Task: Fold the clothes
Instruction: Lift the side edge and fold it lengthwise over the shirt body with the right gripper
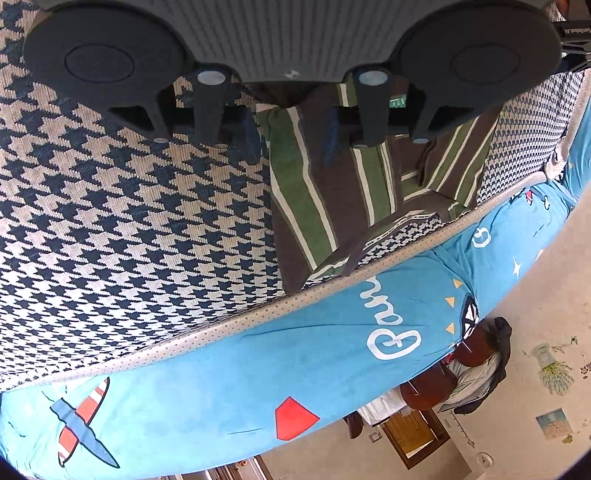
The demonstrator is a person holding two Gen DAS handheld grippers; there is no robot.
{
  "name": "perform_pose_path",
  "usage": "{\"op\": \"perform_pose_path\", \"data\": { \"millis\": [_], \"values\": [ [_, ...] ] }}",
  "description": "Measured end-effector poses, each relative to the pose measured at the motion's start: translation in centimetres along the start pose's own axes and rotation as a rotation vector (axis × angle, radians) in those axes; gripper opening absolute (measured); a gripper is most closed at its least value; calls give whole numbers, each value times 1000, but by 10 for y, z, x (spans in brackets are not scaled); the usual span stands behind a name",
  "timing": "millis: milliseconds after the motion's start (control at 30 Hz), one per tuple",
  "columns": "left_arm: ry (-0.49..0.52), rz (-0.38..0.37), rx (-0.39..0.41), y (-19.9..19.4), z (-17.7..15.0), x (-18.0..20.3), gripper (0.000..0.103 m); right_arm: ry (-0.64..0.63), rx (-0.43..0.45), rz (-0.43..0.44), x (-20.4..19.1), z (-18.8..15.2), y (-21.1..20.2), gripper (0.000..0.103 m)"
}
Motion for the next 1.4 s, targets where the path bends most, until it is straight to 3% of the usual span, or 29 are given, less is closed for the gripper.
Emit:
{"op": "perform_pose_path", "data": {
  "millis": [433,500,567,667,1167,1400],
  "values": [
    [10,-30,-19,0,2,4,103,-41,-14,38,-7,1,23,39],
    [14,-30,-22,0,2,4,103,-63,-10,33,-11,1,26,34],
    [16,-28,-23,0,1,4,103,-85,-9,25,-14,0,27,21],
    [12,-26,-23,1,-1,3,103,-125,-4,25,-21,-1,25,12],
    [-3,-17,-5,-4,-1,1,103,-141,16,-19,-24,-2,29,14],
    [-21,-6,5,-8,-1,-7,103,-206,59,0,-56,1,20,9]
  ]
}}
Point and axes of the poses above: each gripper's, at about its wrist camera, not at the fingertips, and y roughly the way its jaws point, x to its right, z to its top, the point moved 8 cm from there along y, roughly the way its jaws point, and after that the axes turned 1 degree about y, right-handed, at the moved point
